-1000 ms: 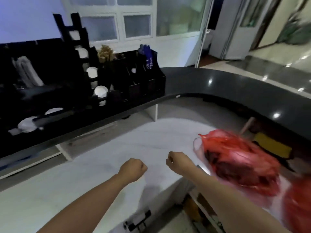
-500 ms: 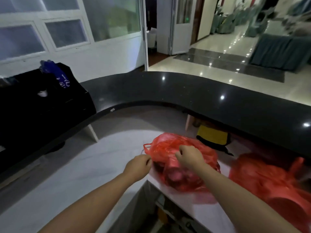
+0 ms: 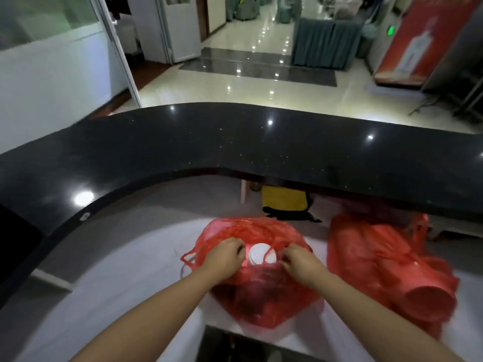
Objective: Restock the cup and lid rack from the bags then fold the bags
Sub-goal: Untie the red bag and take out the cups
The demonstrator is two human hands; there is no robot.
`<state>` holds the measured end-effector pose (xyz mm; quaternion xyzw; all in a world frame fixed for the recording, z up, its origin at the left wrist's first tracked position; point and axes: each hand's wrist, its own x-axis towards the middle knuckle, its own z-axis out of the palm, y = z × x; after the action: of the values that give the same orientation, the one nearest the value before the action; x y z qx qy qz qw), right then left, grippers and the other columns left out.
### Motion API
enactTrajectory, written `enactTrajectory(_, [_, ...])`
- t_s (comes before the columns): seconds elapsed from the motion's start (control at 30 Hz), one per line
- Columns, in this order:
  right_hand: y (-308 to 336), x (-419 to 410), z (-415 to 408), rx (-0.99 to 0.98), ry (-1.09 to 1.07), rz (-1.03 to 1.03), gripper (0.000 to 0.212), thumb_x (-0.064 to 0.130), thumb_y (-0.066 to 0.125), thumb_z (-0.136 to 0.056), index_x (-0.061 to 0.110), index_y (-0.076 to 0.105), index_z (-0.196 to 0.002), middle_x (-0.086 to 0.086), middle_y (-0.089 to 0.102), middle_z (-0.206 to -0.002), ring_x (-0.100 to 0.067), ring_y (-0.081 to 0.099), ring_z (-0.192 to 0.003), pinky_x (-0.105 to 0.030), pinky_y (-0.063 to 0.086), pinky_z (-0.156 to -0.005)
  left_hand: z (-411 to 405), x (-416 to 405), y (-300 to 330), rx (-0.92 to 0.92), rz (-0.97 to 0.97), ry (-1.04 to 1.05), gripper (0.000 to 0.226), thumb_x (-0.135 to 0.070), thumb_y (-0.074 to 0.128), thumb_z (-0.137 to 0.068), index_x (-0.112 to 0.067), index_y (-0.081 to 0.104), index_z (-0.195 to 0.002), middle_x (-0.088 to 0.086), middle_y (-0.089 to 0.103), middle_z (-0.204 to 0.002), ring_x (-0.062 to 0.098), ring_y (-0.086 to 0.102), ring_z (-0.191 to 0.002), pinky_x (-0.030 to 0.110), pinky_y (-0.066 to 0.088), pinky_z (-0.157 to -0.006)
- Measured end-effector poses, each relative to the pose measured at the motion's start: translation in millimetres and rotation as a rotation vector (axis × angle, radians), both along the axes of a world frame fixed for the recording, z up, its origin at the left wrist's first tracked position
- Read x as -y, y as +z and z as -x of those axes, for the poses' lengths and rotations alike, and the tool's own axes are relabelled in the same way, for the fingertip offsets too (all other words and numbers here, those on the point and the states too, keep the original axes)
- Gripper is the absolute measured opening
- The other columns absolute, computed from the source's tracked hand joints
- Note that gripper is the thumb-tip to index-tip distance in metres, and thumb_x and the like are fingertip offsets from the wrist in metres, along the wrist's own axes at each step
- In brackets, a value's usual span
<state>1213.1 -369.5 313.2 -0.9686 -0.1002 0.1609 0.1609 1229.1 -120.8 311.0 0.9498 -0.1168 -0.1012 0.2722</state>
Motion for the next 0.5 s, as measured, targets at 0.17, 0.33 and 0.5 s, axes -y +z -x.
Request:
enactTrajectory(0.17, [-19, 18, 23, 0.002, -0.106, -0.054, 0.019, 0.009, 0.054, -0.094, 0.010, 0.073, -0.098, -0.011, 0.061, -0.118, -0.032, 0.057, -0.110, -0.036, 0.043, -0.094, -21, 25, -37, -0.079, 0.018, -0.101, 0.026, -0.022, 0.056, -0.095, -0.012, 0.069, -0.116, 0.008, 0.065, -0.112, 0.025, 0.059, -0.109, 0.032, 0.042, -0.093])
enactTrajectory(0.33, [-27, 28, 29, -0.047, -0.129, -0.069, 0.018, 0.006, 0.057, -0.091, 0.010, 0.071, -0.101, -0.011, 0.066, -0.112, -0.032, 0.061, -0.106, -0.040, 0.045, -0.093, -28, 47, -55, -0.220, -0.025, -0.115, 0.052, -0.030, 0.066, -0.091, -0.010, 0.052, -0.137, 0.014, 0.052, -0.130, 0.031, 0.052, -0.123, 0.035, 0.039, -0.106])
enactTrajectory(0.5, [-33, 32, 25, -0.058, -0.139, -0.065, 0.017, 0.005, 0.059, -0.088, 0.011, 0.072, -0.098, -0.009, 0.068, -0.109, -0.030, 0.063, -0.103, -0.037, 0.046, -0.089, -34, 60, -62, -0.293, -0.025, -0.011, 0.052, -0.033, 0.066, -0.092, -0.007, 0.050, -0.134, 0.017, 0.057, -0.133, 0.034, 0.053, -0.123, 0.034, 0.041, -0.096])
